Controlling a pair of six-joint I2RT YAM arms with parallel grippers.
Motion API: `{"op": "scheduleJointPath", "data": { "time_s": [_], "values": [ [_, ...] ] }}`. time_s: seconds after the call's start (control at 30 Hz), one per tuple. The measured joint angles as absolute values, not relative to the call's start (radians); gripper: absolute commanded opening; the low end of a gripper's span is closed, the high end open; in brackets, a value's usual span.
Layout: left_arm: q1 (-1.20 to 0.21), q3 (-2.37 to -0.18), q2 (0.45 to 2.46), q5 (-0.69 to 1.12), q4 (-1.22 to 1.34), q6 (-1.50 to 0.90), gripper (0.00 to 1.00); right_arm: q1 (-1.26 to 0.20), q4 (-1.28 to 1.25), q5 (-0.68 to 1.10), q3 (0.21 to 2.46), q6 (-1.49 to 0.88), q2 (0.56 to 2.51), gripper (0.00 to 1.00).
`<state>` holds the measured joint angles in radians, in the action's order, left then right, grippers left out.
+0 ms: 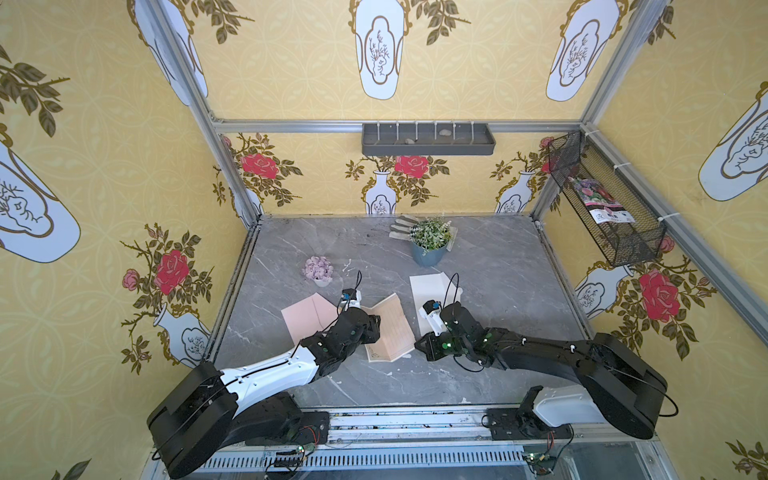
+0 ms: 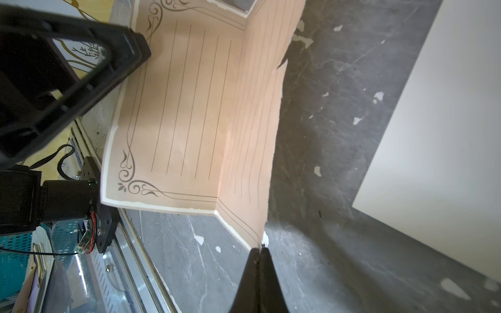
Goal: Take the letter paper out of the envelope
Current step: Unfold the letter paper at the center of the board.
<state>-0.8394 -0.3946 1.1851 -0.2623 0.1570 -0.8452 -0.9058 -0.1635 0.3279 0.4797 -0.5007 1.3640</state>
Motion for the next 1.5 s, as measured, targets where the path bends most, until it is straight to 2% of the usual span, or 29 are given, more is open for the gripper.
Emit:
{"op": "scheduleJointPath", "data": {
  "time_s": [0.17, 0.53, 0.9, 1.03, 1.2, 1.27, 1.33, 1.43, 1.47, 1.5],
  "values": [
    [-0.845, -0.305, 1.246, -0.262, 0.183, -0.901, 0.56, -0.899, -0.201, 0.336, 0.464, -0.508, 1.423, 0.00],
    [-0.908, -0.260, 1.334, -0.367, 0.385, -0.975, 0.56, -0.871, -0.294, 0.357, 0.434, -0.527, 1.489, 0.00],
    [-0.909, -0.280, 1.314, -0.364, 0.329, -0.995, 0.56, -0.862, -0.312, 0.290, 0.403, -0.528, 1.456, 0.00],
    [-0.910, -0.298, 1.325, -0.363, 0.310, -0.992, 0.56, -0.934, -0.133, 0.165, 0.478, -0.544, 1.380, 0.34],
    [-0.910, -0.315, 1.355, -0.369, 0.313, -0.987, 0.56, -1.143, 0.102, -0.080, 0.655, -0.554, 1.267, 0.40],
    [-0.911, -0.327, 1.372, -0.373, 0.315, -0.984, 0.56, -1.211, 0.158, -0.159, 0.720, -0.553, 1.251, 0.40],
    [-0.912, -0.342, 1.390, -0.373, 0.316, -0.977, 0.56, -1.238, 0.191, -0.209, 0.765, -0.549, 1.255, 0.34],
    [-0.917, -0.363, 1.415, -0.372, 0.317, -0.973, 0.56, -1.248, 0.201, -0.249, 0.802, -0.519, 1.300, 0.07],
    [-0.918, -0.366, 1.419, -0.373, 0.318, -0.970, 0.56, -1.246, 0.197, -0.257, 0.804, -0.518, 1.322, 0.01],
    [-0.920, -0.368, 1.423, -0.372, 0.322, -0.970, 0.56, -1.241, 0.187, -0.263, 0.802, -0.514, 1.346, 0.00]
  ]
}}
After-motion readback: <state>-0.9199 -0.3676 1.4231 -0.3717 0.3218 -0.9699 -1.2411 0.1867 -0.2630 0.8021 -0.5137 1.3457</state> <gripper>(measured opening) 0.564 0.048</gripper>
